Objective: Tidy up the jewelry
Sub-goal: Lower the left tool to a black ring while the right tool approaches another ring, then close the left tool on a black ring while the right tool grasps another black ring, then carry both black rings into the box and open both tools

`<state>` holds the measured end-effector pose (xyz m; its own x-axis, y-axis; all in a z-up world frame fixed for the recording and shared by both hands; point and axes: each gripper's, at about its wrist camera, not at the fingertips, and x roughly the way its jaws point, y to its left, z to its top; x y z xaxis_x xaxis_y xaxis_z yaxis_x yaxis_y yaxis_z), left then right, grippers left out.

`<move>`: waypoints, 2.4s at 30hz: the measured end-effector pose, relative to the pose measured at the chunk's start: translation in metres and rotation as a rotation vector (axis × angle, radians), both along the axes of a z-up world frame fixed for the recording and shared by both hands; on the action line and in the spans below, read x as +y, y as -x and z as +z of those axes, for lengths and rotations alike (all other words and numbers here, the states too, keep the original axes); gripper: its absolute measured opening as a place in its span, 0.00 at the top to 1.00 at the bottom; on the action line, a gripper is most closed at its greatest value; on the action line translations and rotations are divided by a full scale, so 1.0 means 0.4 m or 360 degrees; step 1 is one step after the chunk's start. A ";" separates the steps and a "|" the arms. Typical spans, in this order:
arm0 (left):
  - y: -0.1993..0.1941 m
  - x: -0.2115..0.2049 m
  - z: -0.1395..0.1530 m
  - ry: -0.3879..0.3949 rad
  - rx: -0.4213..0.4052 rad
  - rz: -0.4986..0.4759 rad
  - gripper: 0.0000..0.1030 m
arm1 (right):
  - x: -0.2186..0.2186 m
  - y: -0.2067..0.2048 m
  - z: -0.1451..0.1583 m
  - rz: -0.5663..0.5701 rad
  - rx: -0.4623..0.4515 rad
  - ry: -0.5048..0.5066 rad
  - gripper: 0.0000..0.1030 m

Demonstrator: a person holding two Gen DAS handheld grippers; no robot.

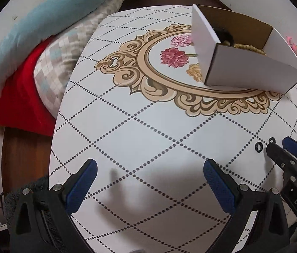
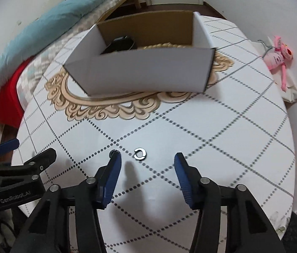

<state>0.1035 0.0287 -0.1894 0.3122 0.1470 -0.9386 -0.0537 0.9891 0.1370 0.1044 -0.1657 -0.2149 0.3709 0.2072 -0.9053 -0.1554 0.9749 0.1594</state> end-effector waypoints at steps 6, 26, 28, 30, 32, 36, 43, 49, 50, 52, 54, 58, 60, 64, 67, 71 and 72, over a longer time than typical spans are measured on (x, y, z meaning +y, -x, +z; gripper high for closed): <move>-0.006 -0.023 0.004 0.0000 -0.0015 -0.0036 0.00 | 0.017 0.004 -0.004 0.0047 -0.0062 0.0092 0.90; -0.027 -0.271 -0.024 0.0211 -0.0057 -0.0407 0.74 | -0.242 0.024 0.031 -0.0386 0.0017 -0.0048 1.00; -0.029 -0.277 -0.023 0.0218 -0.0077 -0.0432 0.85 | -0.248 0.023 0.030 -0.0402 0.0024 -0.0044 0.99; -0.027 -0.278 -0.021 0.0235 -0.0079 -0.0443 0.90 | -0.251 0.022 0.031 -0.0407 0.0029 -0.0053 0.99; -0.029 -0.268 -0.021 0.0246 -0.0082 -0.0427 0.90 | -0.245 0.022 0.037 -0.0402 0.0018 -0.0067 0.97; -0.024 -0.225 -0.009 0.0265 -0.0091 -0.0377 0.90 | -0.221 0.015 0.051 -0.0345 -0.0002 -0.0173 0.55; -0.013 -0.098 -0.005 0.0200 -0.0095 -0.0221 0.90 | -0.107 -0.018 0.055 -0.0164 -0.0052 -0.0158 0.48; -0.017 -0.036 -0.022 0.0201 -0.0076 -0.0123 0.90 | -0.002 -0.030 0.023 -0.0014 -0.0077 0.0005 0.63; -0.016 -0.030 -0.023 0.0203 -0.0077 -0.0117 0.90 | 0.010 -0.032 0.013 0.0003 -0.0070 0.0035 0.72; -0.017 -0.026 -0.023 0.0206 -0.0078 -0.0118 0.90 | 0.029 -0.027 0.000 0.0023 -0.0095 0.0109 0.80; -0.016 -0.026 -0.024 0.0208 -0.0078 -0.0120 0.90 | 0.044 -0.022 -0.004 0.0044 -0.0114 0.0159 0.87; -0.015 -0.036 -0.020 0.0216 -0.0082 -0.0127 0.90 | 0.043 -0.020 -0.003 0.0048 -0.0126 0.0162 0.87; -0.014 -0.043 -0.014 0.0221 -0.0089 -0.0135 0.90 | 0.034 -0.021 -0.001 0.0035 -0.0119 0.0145 0.87; -0.020 -0.059 0.033 0.0283 -0.0124 -0.0158 0.90 | 0.005 -0.016 0.031 -0.0016 -0.0121 0.0047 0.87; -0.045 -0.077 0.100 0.0380 -0.0180 -0.0177 0.90 | -0.032 -0.022 0.093 -0.0062 -0.0165 -0.0054 0.87; -0.124 -0.104 0.183 0.0539 -0.0216 -0.0215 0.90 | -0.087 -0.084 0.192 -0.0107 -0.0203 -0.0225 0.87; -0.152 -0.111 0.199 0.0570 -0.0217 -0.0224 0.90 | -0.098 -0.109 0.212 -0.0109 -0.0208 -0.0257 0.87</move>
<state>0.1642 -0.0156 -0.1099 0.4309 -0.2348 -0.8713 0.0915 0.9719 -0.2167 0.1481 -0.2051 -0.1302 0.5009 0.3159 -0.8058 -0.1193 0.9473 0.2972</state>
